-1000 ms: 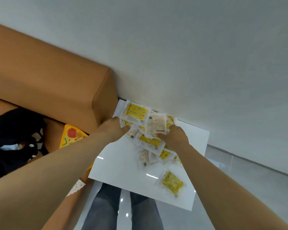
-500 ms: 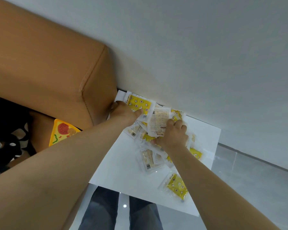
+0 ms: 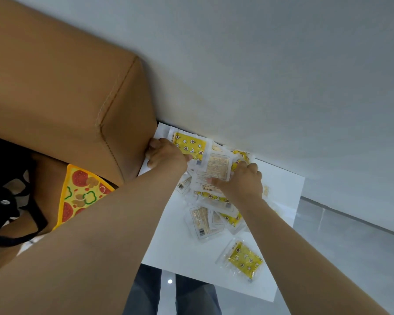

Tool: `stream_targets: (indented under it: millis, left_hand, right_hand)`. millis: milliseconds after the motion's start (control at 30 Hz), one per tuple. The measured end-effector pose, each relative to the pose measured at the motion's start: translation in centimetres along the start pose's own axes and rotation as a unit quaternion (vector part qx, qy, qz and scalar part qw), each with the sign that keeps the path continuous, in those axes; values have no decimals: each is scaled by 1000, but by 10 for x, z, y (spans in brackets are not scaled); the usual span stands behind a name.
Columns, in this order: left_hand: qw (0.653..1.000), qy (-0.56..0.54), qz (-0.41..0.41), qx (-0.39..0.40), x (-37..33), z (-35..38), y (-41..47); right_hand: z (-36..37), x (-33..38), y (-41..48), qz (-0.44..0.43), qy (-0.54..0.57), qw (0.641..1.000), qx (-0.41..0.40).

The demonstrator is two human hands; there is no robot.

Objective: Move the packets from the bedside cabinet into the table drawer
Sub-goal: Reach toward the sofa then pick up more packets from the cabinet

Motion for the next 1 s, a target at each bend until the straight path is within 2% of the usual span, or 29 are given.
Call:
stream_targets:
  millis: [133,300,567,767,1000]
  left_hand:
    - [1000,11,16,-8,0,0,4]
    - [999,-2,32,3,2,0,6]
    - [994,47,97,30,15,-9,2]
    - [990,-13,122,66,30,-12,-4]
    - [982,-78,127,117,50,-6,-8]
  right_hand:
    - [10,5,3,37,-41,998,7]
    - [7,4,3,-10,-25,1000,-7]
    - [14,3,0,0,-69,996,57]
    - [8,-2,-2,-7,-62,996,65]
    - [5,-13,-7,42,-10,988,150]
Point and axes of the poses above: each hand's wrist, its own y-axis towards the middle knuckle, its own z-axis out of the palm, x = y × z, the point moved 3 cm from there along y, towards the middle knuckle, and after that the axes turned 2 degrees about z, right-handed, at the moved point
